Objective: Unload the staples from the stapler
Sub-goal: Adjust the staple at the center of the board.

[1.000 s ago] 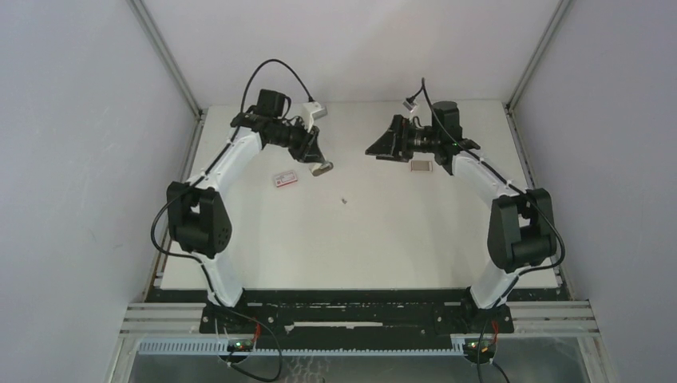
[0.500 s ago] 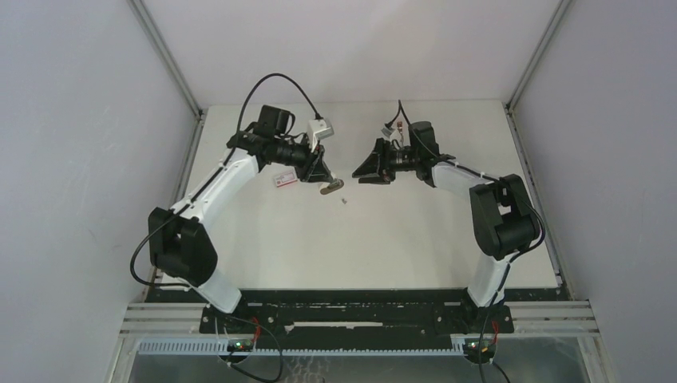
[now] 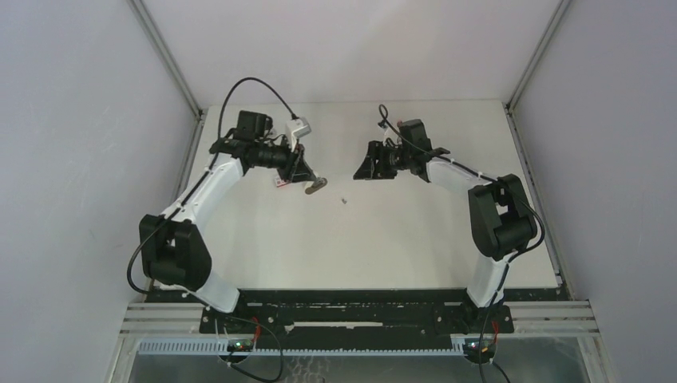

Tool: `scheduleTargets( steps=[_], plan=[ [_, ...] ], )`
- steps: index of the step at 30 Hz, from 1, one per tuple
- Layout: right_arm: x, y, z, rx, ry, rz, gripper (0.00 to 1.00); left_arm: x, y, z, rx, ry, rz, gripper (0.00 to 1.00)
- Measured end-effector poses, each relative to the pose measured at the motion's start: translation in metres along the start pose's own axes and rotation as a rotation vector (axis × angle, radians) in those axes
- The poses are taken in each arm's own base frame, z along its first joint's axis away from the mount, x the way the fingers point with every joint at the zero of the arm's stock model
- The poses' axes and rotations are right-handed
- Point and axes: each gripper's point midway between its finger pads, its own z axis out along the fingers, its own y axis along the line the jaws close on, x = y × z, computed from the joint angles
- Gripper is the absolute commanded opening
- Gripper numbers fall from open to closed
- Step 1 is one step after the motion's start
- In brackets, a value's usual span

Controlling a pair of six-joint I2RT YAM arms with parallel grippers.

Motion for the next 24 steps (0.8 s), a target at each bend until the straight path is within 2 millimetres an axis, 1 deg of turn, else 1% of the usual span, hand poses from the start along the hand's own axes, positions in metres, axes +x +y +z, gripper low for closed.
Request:
scheduleTargets(
  steps=[2,5,10,13,16,19,24],
  plan=[
    [0.003,-0.003,0.004,0.048,0.007,-0.048,0.55,0.009,0.009,-0.013,-0.034,-0.008,-0.031,0.0],
    [0.013,-0.005,0.013,0.105,0.038,-0.122,0.54,0.021,0.013,-0.027,-0.076,-0.011,-0.062,0.0],
    [0.037,-0.009,0.034,0.193,0.111,-0.239,0.51,0.035,0.009,-0.043,-0.134,-0.015,-0.069,0.0],
    [0.048,-0.013,0.041,0.252,0.143,-0.297,0.5,0.041,0.006,-0.052,-0.168,-0.026,-0.065,0.0],
    [0.052,-0.013,0.046,0.3,0.157,-0.366,0.5,0.044,0.004,-0.059,-0.198,-0.042,-0.061,0.0],
    [0.053,-0.011,0.051,0.332,0.16,-0.424,0.47,0.042,0.004,-0.065,-0.22,-0.057,-0.044,0.0],
    [0.054,-0.012,0.06,0.378,0.172,-0.481,0.46,0.041,0.005,-0.065,-0.225,-0.068,-0.033,0.0]
  ],
)
